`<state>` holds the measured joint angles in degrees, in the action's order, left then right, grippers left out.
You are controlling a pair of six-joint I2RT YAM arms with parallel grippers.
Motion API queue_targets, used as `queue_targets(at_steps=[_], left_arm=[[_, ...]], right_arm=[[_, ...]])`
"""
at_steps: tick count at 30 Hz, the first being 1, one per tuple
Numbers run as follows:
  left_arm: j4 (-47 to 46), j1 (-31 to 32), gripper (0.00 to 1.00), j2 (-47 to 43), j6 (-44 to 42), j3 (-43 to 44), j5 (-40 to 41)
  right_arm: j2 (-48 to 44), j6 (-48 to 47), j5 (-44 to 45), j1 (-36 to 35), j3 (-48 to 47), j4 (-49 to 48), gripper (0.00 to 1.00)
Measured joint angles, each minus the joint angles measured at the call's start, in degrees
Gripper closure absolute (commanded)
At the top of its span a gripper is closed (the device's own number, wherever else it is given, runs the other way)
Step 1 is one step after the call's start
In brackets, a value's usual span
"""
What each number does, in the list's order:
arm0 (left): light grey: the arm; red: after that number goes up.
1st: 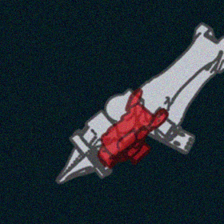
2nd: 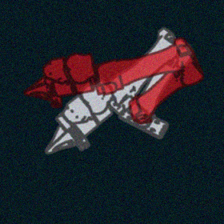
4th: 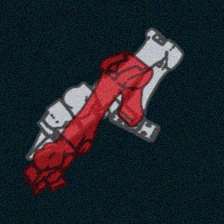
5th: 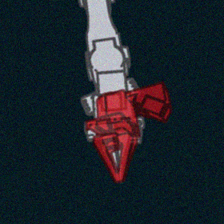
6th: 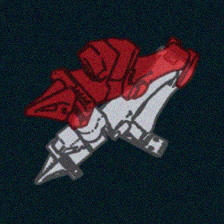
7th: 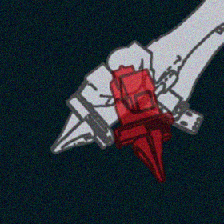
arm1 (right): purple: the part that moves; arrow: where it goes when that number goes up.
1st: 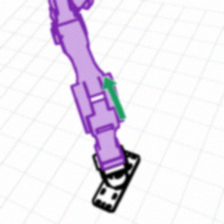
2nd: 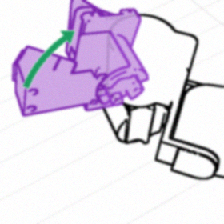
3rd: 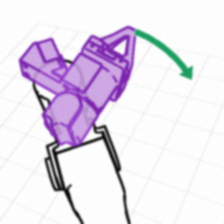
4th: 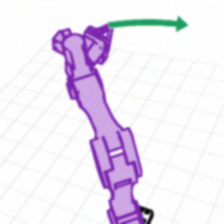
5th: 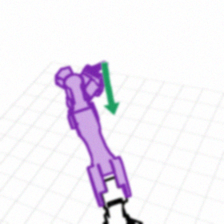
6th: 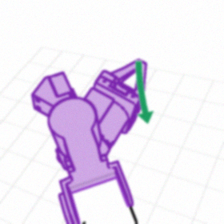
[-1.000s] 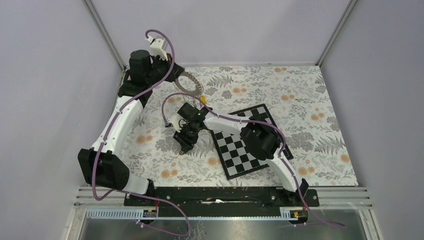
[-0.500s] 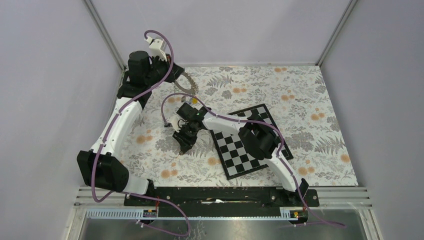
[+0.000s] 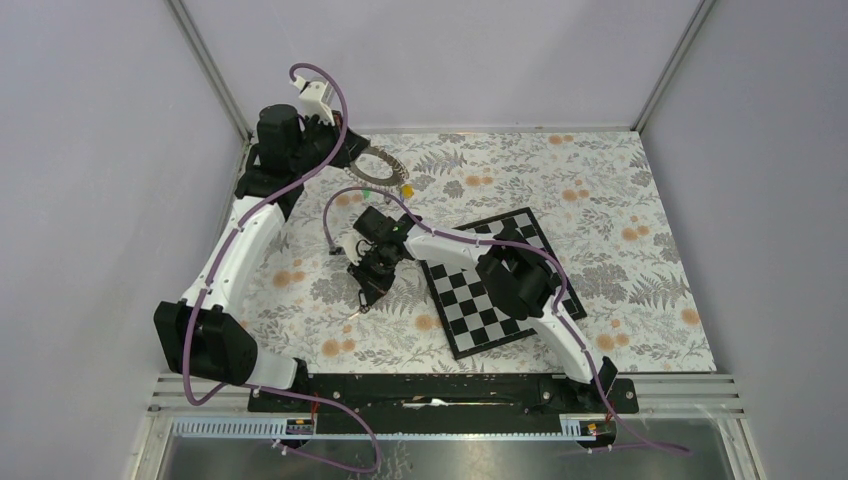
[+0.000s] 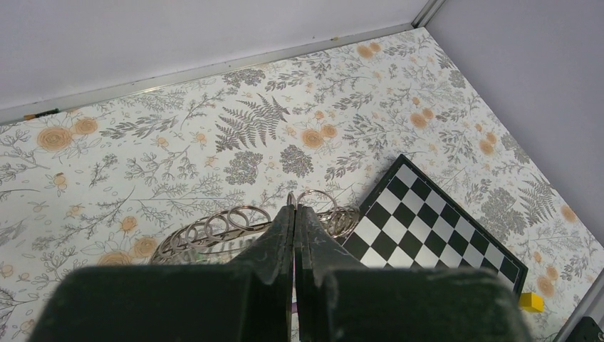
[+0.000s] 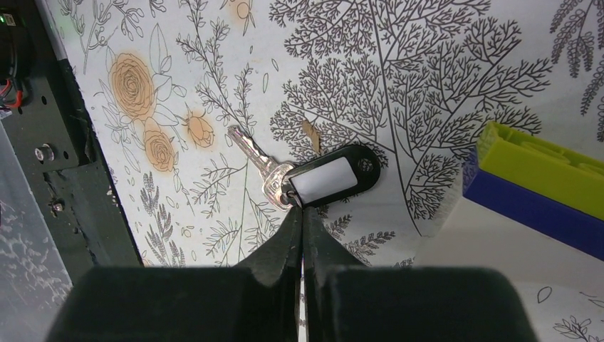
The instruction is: Put the keys on the keyring
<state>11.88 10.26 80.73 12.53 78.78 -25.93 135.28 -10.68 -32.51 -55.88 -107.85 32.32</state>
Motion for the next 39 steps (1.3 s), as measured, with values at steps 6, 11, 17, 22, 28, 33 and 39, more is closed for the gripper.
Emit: queue_targets(at_steps=[6,11,17,22,28,33,39], left_arm=[[-0.07,-0.15,1.0,-0.09,0.0,-0.2,-0.07],[-0.46,-0.2,1.0,-0.13,-0.02,-0.33,-0.22],[-1.31,-0.2,1.0,-0.61,0.0,-1.27,-0.52],[-1.4,-0.2,1.0,-0.74,0.15,-1.57,-0.74],[-2.21,-0.2,1.0,-1.18,0.39,-2.45,-0.85],[-2.19,-0.2,1.0,-1.38,0.42,-2.54,-0.85],[-2.47,-0.2,1.0,-1.6,0.42,-2.56,-0.87]], right_arm=[[-0.28,0.04,0.61,0.0,0.33,-0.02,1.0],[-5.25,-1.38,4.9,-0.02,5.75,0.11,1.0],[-14.25,-5.07,12.26,-0.04,13.33,-0.13,1.0],[-17.18,-6.97,16.04,-0.04,17.42,-1.14,1.0],[-17.18,-7.96,18.25,-0.04,20.5,-1.46,1.0],[-17.18,-8.02,18.34,-0.04,20.63,-1.81,1.0],[-17.18,-8.0,18.03,-0.04,20.76,-1.84,0.97]])
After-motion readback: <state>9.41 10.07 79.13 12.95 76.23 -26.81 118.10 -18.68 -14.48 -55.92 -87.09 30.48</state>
